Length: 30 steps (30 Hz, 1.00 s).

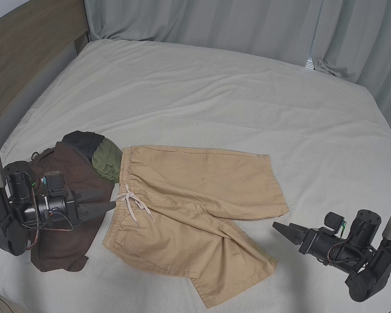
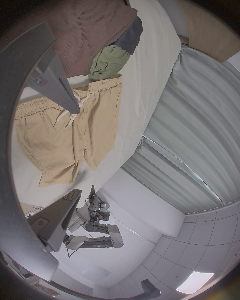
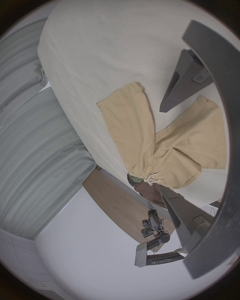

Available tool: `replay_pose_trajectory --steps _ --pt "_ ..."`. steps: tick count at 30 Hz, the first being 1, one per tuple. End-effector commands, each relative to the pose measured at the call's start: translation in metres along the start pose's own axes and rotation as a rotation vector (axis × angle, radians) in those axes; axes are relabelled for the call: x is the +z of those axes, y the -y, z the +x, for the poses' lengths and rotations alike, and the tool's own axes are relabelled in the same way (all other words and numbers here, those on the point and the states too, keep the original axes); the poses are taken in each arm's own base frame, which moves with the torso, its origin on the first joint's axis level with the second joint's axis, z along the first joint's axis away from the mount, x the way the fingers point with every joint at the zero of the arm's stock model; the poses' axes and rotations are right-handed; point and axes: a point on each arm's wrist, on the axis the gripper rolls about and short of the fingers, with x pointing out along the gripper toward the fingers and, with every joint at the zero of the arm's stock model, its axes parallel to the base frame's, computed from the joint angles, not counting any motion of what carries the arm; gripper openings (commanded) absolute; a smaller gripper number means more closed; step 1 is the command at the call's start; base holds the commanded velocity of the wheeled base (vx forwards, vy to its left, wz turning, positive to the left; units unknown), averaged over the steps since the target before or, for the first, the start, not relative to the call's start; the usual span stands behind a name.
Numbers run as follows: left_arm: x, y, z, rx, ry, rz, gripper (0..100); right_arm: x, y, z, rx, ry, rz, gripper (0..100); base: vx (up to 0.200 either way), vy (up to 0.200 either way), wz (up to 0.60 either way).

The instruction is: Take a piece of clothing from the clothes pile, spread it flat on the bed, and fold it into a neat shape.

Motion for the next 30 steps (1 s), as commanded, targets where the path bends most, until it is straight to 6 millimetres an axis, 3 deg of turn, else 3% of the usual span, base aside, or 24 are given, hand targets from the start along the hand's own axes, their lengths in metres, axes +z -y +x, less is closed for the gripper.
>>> replay_pose_trajectory --steps 1,11,30 --pt "-0.004 -0.002 0.000 0.004 -0.009 -0.015 100 -0.015 0.007 0.000 -0.033 -0.051 0.037 100 0.000 0.000 0.00" --pt "-0.005 -0.004 0.000 0.001 -0.011 -0.016 100 -0.044 0.025 0.004 -0.198 -0.129 0.110 100 0.000 0.000 0.00" --pt "-0.007 -0.004 0.001 -0.001 -0.015 -0.019 100 -0.071 0.038 0.009 -0.289 -0.222 0.281 100 0.000 0.000 0.00"
